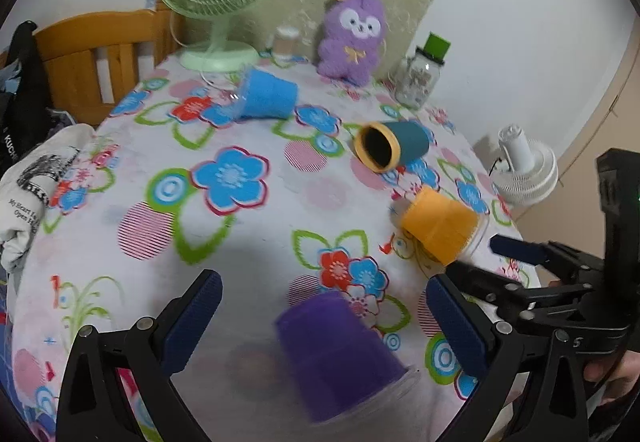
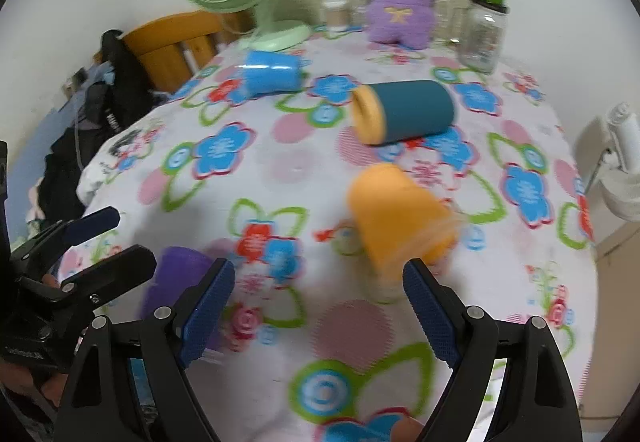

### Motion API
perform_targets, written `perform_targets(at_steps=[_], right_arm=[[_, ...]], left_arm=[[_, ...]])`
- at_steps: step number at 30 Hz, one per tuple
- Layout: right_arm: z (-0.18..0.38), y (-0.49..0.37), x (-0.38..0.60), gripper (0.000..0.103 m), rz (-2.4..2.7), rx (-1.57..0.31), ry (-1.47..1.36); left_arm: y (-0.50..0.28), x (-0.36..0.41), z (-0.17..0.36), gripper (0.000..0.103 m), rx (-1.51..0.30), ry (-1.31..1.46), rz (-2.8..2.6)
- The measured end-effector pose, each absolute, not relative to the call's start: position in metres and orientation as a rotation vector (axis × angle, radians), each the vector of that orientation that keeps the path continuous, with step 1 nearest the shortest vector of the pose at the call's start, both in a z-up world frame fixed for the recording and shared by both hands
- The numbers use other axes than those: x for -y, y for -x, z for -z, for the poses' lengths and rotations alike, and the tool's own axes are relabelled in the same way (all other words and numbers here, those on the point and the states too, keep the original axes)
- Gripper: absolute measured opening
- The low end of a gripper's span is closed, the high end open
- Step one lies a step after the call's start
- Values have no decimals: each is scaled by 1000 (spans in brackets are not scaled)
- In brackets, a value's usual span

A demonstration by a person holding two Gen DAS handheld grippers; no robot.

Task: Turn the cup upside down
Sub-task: 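Close the left tool on the purple cup while the right tool opens and releases it, then rotate the purple cup in the left tool so its base faces up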

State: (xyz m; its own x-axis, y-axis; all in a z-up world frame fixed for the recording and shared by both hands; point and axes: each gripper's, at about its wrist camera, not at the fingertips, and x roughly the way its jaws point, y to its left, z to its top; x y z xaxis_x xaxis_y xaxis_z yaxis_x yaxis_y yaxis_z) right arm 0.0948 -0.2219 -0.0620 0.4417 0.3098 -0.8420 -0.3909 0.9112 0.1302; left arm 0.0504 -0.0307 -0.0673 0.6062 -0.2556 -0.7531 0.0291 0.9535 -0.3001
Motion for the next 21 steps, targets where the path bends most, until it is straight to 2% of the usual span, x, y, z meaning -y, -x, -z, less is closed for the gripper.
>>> perform_targets(at_steps=[7,9,10,11,12,16,17,21], right_arm=[[74,-98,246,88,-426,-1039,35],[77,-98,245,88,-434,-1045,27],[78,-98,245,88,-439,-1047,23],[79,-98,244,88,-444,-1048,16],[79,-98,244,88,-446,-1048,12],[79,-99,241,88,-453,-1047,3],[79,-99,240,88,-456,-1046,1],[77,-99,237,88,-463,-1040,-6]], left_arm=[[-71,33,88,102,-1040,311,151],[-76,31,96,94,-1101,301,111],[-79,31,99,83,-1131,299,104],[-81,30,104,76,-1168,301,100],[-82,29,106,74,-1186,306,101],[-82,29,106,54,-1202,310,107],[-82,30,106,51,-1206,307,113],[-83,31,105,51,-1223,310,138]])
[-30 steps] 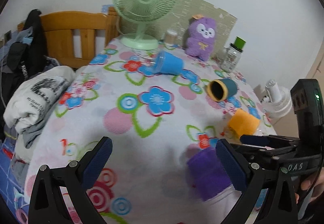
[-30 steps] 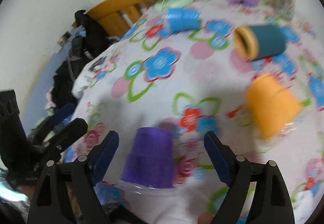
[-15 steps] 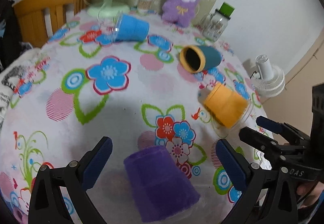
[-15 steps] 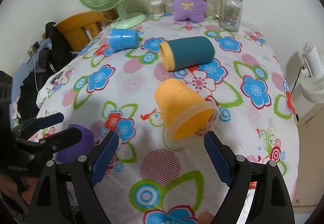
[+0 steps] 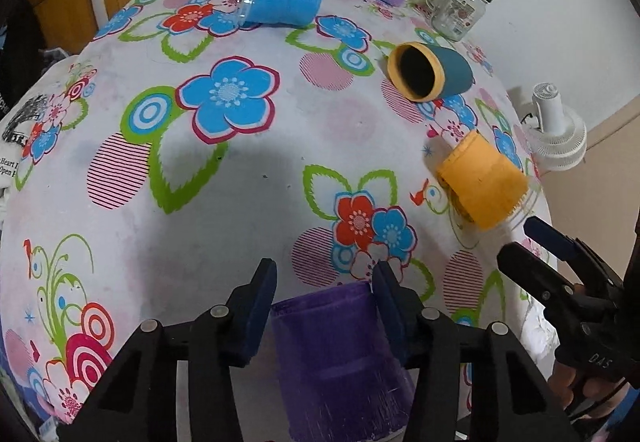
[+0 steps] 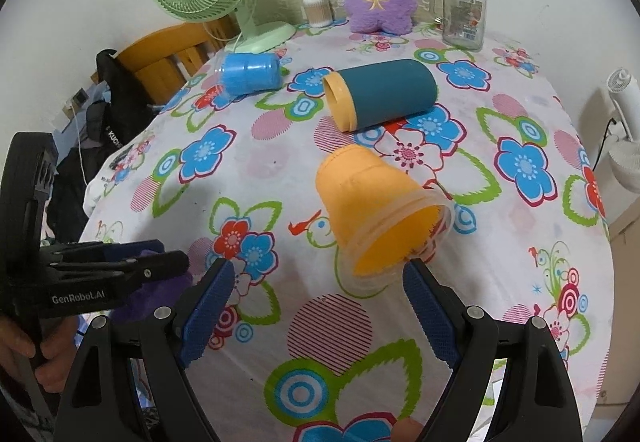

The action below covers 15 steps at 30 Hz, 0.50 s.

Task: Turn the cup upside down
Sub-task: 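Rotate the purple cup in the left tool so its base faces up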

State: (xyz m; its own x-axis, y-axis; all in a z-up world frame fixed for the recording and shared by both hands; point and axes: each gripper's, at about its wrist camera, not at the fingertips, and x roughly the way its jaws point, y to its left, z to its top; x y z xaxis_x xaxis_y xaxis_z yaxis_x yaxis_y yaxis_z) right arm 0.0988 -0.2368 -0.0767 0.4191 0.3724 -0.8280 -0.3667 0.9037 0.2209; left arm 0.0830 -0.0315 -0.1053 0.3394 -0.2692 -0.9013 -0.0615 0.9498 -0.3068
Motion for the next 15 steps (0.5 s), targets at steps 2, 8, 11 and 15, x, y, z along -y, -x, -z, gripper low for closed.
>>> perform_targets(at_steps=[2,8,11,15], right_arm=[[75,-99,236,88,-466,-1035,-9],[71,-96,236,88,-467,-1023,-10],[69,-95,235,88,-472,-1016,-13],[67,-94,235,88,-476,-1010,-13]], left_arm=[[-81,31,104,51,-1221,311,139],[-77,27,88,50,-1165,311,149],[-74,28,77,42,-1122,293,150],[-68,31,64,42,-1072,260,147]])
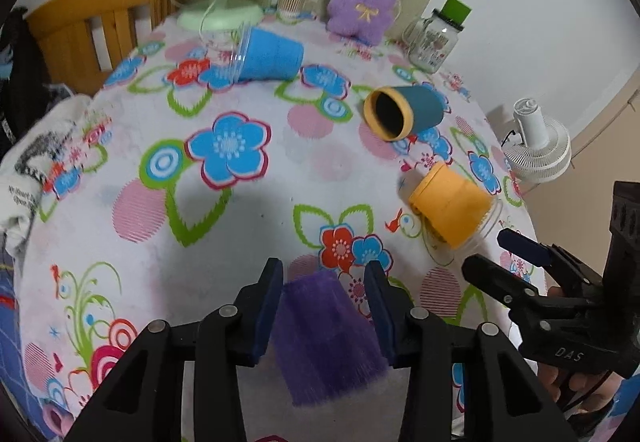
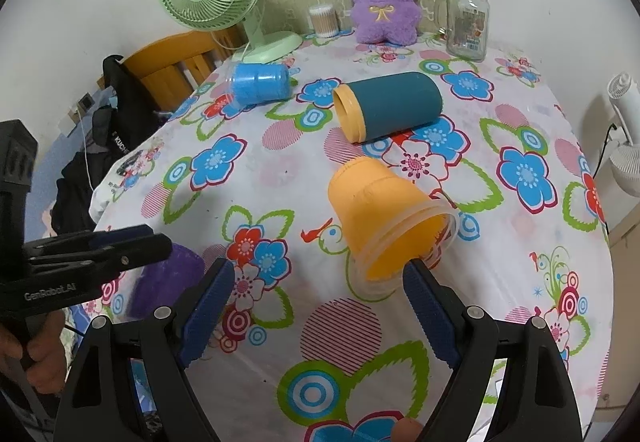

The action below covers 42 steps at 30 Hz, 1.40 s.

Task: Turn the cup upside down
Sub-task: 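Rotate the purple cup in the left tool so its base faces up, then lower the purple cup rim-first onto the tablecloth with the left tool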

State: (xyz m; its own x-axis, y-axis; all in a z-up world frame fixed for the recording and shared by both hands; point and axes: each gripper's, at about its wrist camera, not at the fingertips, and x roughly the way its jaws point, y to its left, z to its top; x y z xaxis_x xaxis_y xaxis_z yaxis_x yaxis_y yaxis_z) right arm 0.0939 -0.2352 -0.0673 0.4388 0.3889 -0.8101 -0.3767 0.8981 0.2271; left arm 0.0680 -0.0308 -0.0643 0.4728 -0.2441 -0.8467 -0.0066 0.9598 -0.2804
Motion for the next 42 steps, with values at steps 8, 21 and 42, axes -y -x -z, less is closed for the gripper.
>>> perform_targets(at_steps=[8,21,42], right_arm=[[69,-91,235,88,-476,-1014,-14],[79,-93,239,88,-468,-1031,-27],[63,-73,220,88,-502,-952,56]], left_arm=[[-72,27,76,82,-1101,262,98],[-89,25,106,58,-1213,354,148],[-60,40,49,58,-966,214,111]])
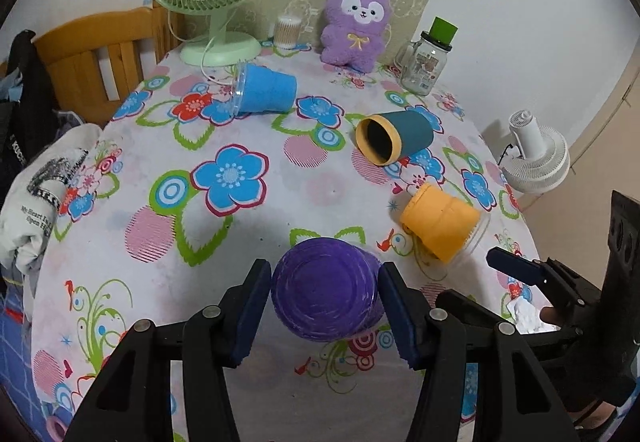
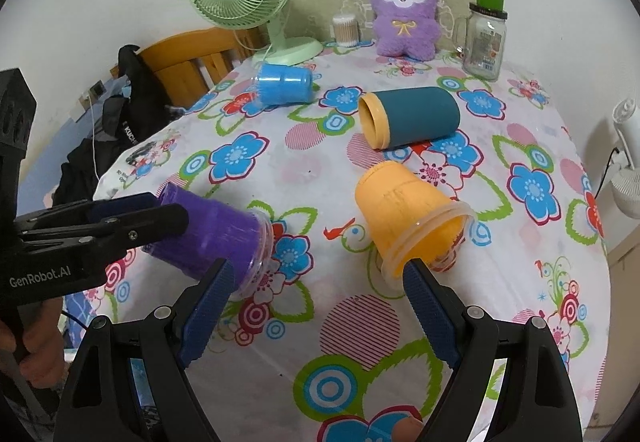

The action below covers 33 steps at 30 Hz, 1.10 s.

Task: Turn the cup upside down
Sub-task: 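Lower the purple cup rim-first onto the tablecloth with the left tool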

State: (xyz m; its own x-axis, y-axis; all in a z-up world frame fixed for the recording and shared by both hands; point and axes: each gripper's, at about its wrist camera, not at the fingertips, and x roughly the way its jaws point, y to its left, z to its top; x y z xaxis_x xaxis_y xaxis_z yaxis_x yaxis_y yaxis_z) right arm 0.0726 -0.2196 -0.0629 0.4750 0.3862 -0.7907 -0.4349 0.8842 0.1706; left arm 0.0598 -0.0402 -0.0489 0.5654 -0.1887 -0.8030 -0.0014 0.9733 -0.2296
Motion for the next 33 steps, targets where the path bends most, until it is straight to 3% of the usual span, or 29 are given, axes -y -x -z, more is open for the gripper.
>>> perform_targets(at_steps=[6,8,11,22,25,33], right_arm=[[68,-71,220,88,-501,-962,65],[69,-71,221,88,-493,-964,71],[68,-71,223,88,-485,-960,80],[65,-70,222,89,-468,-947,104],[62,-68,222,96,-459,-934,103],[45,-64,215,97,-458,-887,127]], left_arm=[[-61,47,57,58,-970,182,106],[-61,51,58,77,-965,175,104],[-58,51,54,90,-929,185,103],[-56,48,48,95,-915,194,94],[-55,48,46,95,-910,194,94],[-49,41,33,96,-875,201,81]])
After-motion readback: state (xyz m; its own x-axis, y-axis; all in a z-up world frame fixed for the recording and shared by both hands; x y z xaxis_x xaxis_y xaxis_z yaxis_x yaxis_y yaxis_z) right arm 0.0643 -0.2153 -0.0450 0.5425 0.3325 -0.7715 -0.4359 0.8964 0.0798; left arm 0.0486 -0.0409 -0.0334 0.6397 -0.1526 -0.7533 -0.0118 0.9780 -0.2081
